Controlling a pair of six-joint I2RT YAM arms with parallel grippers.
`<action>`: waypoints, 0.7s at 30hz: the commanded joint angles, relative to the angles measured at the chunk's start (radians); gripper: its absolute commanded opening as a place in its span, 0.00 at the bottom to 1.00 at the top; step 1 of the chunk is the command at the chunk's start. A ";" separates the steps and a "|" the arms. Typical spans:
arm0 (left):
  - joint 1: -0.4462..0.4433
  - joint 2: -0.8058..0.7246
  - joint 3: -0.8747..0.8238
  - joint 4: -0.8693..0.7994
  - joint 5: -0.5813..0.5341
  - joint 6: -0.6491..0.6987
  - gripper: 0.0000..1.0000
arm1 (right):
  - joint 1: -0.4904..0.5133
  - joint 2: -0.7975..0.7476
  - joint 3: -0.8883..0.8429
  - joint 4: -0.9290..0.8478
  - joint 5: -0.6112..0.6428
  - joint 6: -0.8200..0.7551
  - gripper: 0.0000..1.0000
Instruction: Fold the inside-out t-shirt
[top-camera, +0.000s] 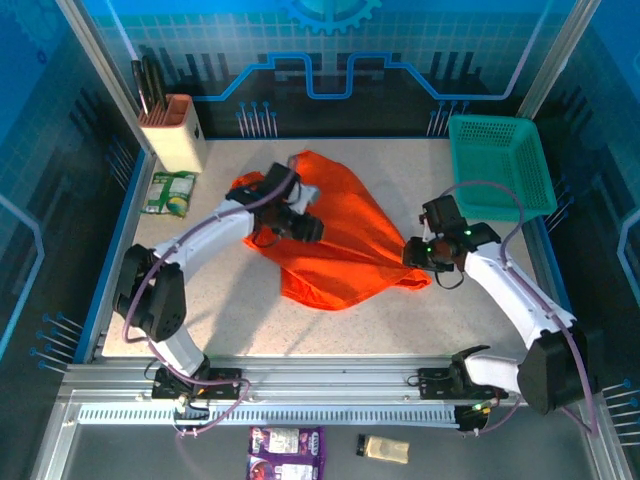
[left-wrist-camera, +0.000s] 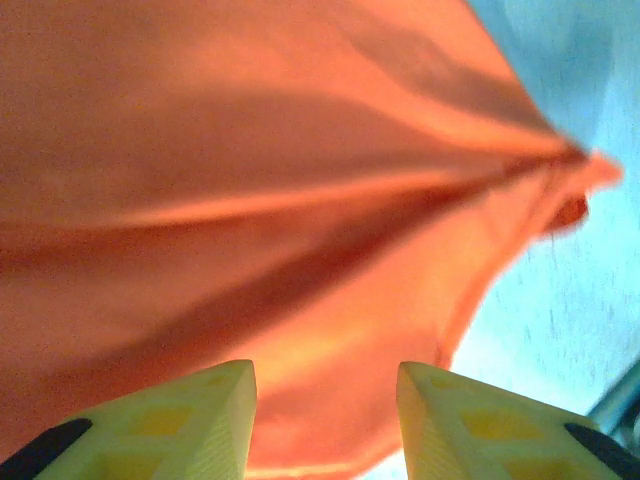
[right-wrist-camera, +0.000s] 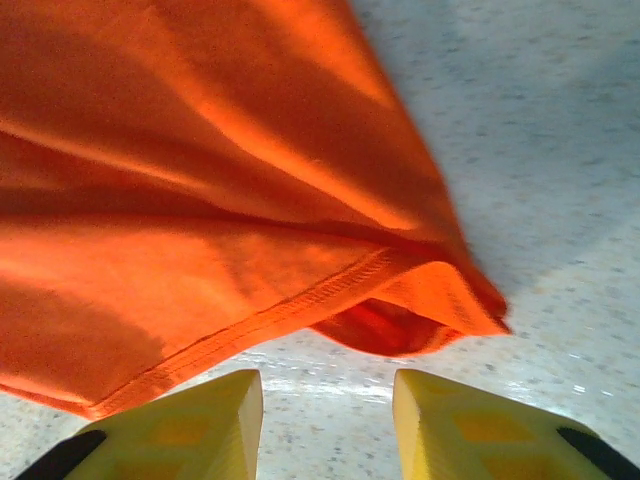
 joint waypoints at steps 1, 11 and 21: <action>-0.120 -0.022 -0.063 -0.111 -0.080 0.106 0.42 | 0.038 0.039 -0.006 0.036 -0.040 0.032 0.40; -0.341 0.104 -0.095 -0.164 -0.208 0.250 0.46 | 0.042 0.029 -0.051 0.078 -0.038 0.055 0.41; -0.368 0.252 -0.052 -0.154 -0.186 0.306 0.49 | 0.042 -0.026 -0.064 0.065 -0.031 0.059 0.41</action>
